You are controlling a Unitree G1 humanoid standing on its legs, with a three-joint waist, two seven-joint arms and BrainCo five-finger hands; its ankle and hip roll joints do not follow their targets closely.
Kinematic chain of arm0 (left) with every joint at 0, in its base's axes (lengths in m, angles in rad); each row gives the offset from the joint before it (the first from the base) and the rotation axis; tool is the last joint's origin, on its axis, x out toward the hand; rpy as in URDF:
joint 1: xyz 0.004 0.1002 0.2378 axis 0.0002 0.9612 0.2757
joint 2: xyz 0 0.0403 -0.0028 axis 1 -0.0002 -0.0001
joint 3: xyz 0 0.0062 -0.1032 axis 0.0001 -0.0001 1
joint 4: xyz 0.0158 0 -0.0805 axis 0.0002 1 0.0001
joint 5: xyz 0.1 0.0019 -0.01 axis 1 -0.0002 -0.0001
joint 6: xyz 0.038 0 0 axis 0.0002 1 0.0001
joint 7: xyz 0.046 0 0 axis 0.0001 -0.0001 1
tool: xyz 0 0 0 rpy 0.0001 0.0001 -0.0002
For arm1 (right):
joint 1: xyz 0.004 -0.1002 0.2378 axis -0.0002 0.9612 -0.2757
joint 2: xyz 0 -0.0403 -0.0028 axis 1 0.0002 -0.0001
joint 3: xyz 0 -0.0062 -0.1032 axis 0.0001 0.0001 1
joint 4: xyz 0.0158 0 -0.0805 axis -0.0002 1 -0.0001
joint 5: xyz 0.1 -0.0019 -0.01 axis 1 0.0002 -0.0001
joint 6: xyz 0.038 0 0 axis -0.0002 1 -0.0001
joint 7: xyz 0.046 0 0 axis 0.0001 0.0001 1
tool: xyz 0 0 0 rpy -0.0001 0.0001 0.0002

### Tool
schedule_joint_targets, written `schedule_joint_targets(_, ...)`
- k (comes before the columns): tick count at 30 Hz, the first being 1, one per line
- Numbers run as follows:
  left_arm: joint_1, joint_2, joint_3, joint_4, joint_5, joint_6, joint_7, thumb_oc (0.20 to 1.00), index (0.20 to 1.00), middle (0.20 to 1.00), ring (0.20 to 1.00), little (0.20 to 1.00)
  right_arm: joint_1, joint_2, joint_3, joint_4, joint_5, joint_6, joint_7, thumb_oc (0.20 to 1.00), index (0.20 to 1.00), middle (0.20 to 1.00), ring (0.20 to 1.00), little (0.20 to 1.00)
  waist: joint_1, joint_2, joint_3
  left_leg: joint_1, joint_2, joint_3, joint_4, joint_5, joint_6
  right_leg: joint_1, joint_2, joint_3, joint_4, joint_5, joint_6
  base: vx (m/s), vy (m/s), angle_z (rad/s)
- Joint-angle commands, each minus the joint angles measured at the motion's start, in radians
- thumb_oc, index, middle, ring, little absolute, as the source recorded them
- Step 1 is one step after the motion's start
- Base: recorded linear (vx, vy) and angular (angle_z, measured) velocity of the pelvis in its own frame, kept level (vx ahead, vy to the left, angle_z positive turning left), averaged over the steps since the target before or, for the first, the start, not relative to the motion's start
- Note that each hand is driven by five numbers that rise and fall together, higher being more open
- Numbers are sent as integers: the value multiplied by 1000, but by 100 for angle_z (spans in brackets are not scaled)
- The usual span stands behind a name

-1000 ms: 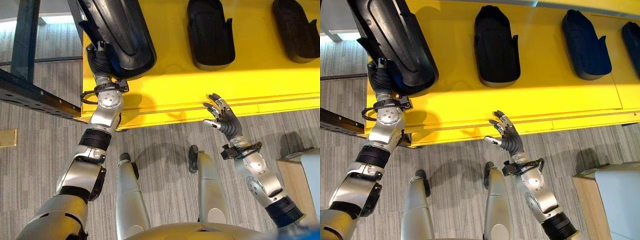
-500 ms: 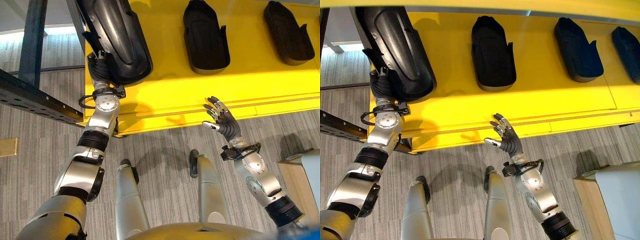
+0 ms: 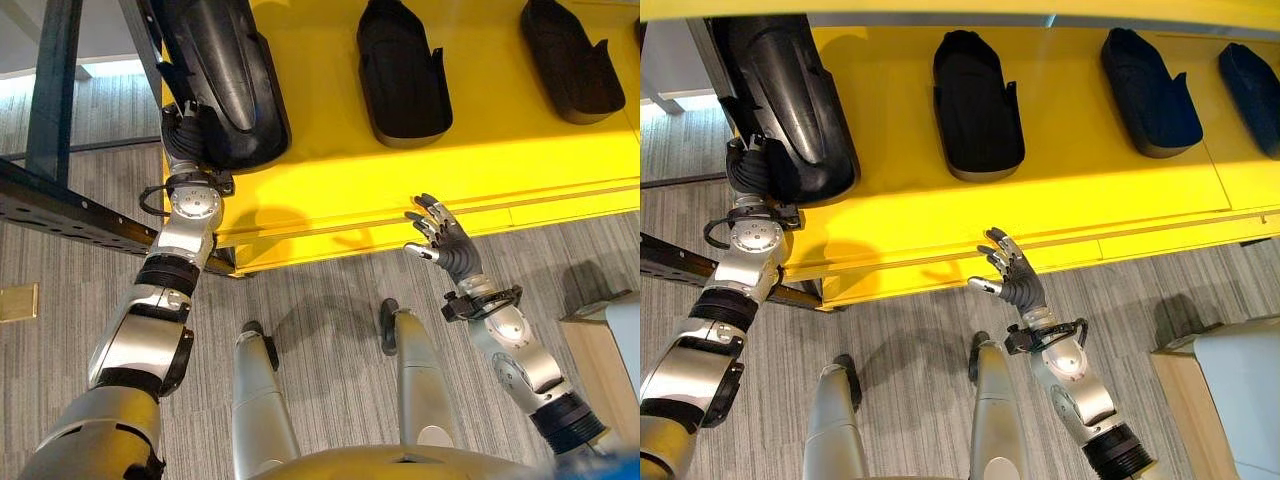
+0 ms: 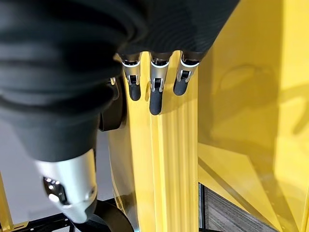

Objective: Move parts from the plastic box to the shelf.

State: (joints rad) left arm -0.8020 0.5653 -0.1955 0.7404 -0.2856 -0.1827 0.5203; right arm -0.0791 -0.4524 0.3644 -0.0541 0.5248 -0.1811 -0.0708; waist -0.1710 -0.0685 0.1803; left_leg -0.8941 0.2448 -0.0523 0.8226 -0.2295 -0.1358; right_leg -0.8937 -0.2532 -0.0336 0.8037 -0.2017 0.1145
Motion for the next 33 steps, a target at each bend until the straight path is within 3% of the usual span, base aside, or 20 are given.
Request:
schedule_joint_targets(1,18,23,17,110,-34,14,-21,200,200,200,200,200,-13,-55,-13,-50,2,-27,14,1000,1000,1000,1000,1000,2,25,5,-33,41,10,-68,66,8,6,-29,-2,-35,18,15,0,0,0)
schedule_joint_targets(6,24,15,31,140,-65,10,-30,200,200,200,200,200,-8,-56,-10,-52,6,-26,21,1000,1000,1000,1000,1000,2,25,2,-35,43,12,-67,64,7,3,-29,0,-32,16,15,0,0,0)
schedule_joint_targets(7,20,17,31,143,-61,12,-27,282,282,282,282,282,-7,-58,-9,-53,5,-27,21,1000,1000,1000,1000,1000,2,25,1,-34,43,12,-67,64,7,4,-30,0,-33,16,16,0,0,0)
schedule_joint_targets(8,16,16,28,145,-57,13,-25,1000,1000,1000,1000,1000,-7,-58,-8,-53,5,-26,20,1000,1000,1000,1000,1000,1,25,1,-35,43,13,-67,64,6,3,-30,0,-33,16,15,0,0,0)
schedule_joint_targets(33,64,2,88,87,-152,-30,-10,1000,1000,1000,1000,1000,-2,-71,-14,-59,8,-25,17,1000,1000,1000,1000,1000,15,22,-9,-52,39,11,-59,61,9,-13,-31,4,-20,13,12,0,0,0)
